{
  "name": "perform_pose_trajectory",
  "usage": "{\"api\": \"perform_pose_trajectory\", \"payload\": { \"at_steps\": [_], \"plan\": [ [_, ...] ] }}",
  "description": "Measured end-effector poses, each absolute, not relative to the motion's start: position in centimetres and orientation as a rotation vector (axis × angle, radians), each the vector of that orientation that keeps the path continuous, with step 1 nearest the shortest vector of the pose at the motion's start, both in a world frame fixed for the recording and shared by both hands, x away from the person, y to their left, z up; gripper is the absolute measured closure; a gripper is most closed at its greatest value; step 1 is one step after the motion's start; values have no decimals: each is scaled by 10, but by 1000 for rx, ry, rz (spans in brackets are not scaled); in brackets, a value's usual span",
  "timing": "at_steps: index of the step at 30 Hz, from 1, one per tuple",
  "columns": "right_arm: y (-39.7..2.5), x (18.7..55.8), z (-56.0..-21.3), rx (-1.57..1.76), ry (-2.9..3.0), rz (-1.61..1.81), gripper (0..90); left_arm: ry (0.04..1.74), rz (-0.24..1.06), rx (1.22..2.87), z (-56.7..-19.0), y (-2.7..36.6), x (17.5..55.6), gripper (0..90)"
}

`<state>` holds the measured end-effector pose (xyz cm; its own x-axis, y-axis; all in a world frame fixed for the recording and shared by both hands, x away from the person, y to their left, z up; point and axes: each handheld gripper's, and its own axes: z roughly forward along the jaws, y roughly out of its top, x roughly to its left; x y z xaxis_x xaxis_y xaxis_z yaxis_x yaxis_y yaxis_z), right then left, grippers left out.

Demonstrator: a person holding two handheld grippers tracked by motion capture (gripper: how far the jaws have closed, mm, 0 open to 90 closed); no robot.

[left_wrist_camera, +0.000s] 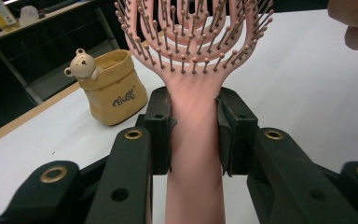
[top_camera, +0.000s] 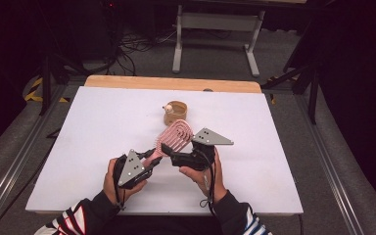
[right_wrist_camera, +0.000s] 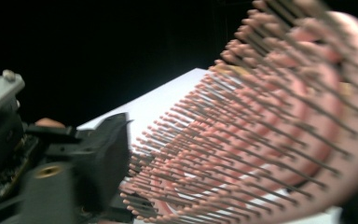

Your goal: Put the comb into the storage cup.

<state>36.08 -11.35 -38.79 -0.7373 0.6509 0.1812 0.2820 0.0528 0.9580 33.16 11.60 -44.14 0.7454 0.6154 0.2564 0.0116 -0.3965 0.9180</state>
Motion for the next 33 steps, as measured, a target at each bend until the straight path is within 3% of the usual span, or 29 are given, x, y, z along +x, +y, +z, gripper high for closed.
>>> {"api": "perform_pose_trajectory", "payload": {
  "at_steps": [4,8,19,33],
  "plan": [
    [-119,362,-389,1004,1970,1816,480,489,708,1899,-443,114,333,697],
    [-121,358,-389,1000,1942,1876,581,483,714,1918,-445,112,333,697],
    [-109,334,-385,818,1942,1820,625,465,712,1938,-448,111,333,679],
    [-116,325,-379,707,1902,1766,632,463,686,1955,-449,110,334,436]
  ]
}}
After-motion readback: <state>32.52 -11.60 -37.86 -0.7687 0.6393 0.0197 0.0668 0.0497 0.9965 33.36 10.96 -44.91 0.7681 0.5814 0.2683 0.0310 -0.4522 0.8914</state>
